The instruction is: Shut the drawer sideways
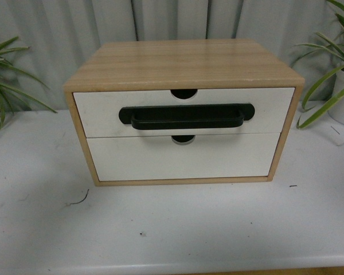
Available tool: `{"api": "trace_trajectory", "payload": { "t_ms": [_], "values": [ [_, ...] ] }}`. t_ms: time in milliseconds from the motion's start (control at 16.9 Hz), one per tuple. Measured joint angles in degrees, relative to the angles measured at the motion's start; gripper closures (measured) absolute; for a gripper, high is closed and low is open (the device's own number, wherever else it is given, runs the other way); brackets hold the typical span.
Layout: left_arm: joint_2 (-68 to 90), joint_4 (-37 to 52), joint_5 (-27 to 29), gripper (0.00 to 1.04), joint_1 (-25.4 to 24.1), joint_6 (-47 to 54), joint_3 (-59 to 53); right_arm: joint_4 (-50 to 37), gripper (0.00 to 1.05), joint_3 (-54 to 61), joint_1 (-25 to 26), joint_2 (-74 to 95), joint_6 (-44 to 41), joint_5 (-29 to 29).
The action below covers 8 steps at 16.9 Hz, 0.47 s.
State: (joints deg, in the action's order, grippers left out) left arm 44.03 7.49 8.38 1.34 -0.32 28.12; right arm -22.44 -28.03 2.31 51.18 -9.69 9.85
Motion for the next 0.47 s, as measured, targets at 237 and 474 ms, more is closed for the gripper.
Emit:
{"api": "trace_trajectory", "payload": {
  "t_ms": [237,474],
  "values": [
    [-15.41,5.84,-8.26,0.52,-1.38,0.28,-12.17,15.39,0.62,12.22,-2.29,-24.94,8.13,-9.86],
    [-20.74,6.43,-8.35,1.01,-1.36,0.28,-18.56,24.13,1.03,19.28,-2.29,-44.28,8.83,-9.84]
  ]
}}
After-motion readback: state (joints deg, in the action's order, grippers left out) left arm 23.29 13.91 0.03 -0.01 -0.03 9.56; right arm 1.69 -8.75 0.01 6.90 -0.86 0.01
